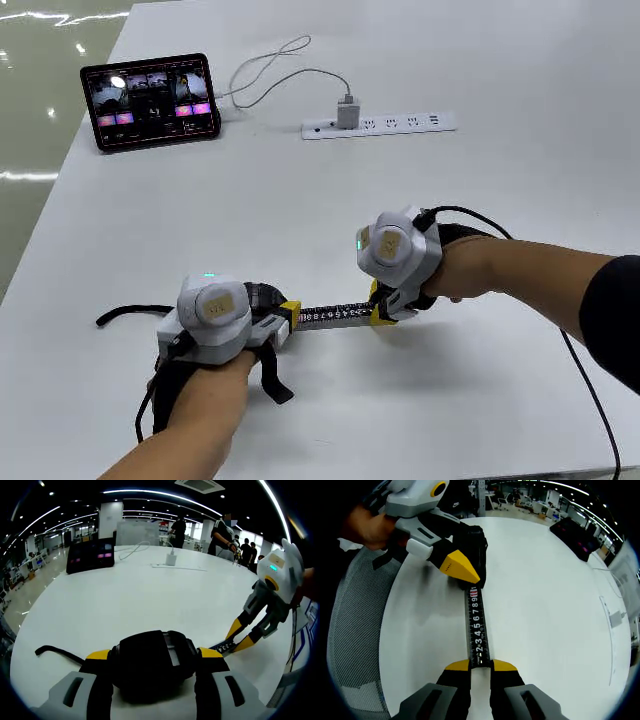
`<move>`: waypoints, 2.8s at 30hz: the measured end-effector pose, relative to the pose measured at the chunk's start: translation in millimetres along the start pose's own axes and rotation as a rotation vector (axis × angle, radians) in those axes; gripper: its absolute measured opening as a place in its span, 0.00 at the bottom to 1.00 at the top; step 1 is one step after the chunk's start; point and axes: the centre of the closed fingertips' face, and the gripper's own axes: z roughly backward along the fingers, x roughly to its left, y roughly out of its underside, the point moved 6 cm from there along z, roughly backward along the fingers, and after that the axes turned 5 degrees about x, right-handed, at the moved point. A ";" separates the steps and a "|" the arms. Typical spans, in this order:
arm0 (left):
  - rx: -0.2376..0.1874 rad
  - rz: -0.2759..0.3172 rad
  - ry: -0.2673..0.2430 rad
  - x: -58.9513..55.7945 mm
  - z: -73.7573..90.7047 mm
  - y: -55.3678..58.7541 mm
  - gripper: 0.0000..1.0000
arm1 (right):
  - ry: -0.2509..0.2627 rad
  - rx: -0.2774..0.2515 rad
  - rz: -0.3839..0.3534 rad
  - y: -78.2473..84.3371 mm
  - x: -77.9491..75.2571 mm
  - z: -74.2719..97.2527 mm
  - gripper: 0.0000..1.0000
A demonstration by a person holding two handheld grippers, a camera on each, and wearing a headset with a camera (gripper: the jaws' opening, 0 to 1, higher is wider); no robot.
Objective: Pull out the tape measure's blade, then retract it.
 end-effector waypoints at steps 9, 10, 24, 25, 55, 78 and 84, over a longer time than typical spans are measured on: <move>0.003 0.004 0.002 -0.2 0.2 0.2 0.62 | 0.009 -0.009 -0.004 -3.1 1.0 -1.5 0.10; 0.003 0.004 0.002 -0.2 0.2 0.3 0.62 | 0.009 -0.011 -0.004 -3.7 1.0 -1.7 0.10; 0.000 0.010 0.004 0.4 0.5 0.1 0.62 | 0.003 -0.015 -0.022 -11.2 1.4 -4.6 0.10; 0.001 0.009 0.004 0.5 0.4 0.2 0.62 | 0.002 -0.016 -0.021 -11.5 1.3 -4.8 0.10; 0.000 0.004 0.002 -0.1 -0.3 0.2 0.62 | 0.016 -0.043 -0.009 -28.2 4.1 -10.2 0.10; 0.000 0.006 0.005 0.6 0.3 0.0 0.61 | 0.008 -0.065 -0.006 -36.0 5.2 -12.1 0.10; 0.003 0.005 0.006 0.5 0.7 0.1 0.61 | 0.007 -0.088 -0.017 -38.7 5.2 -13.6 0.10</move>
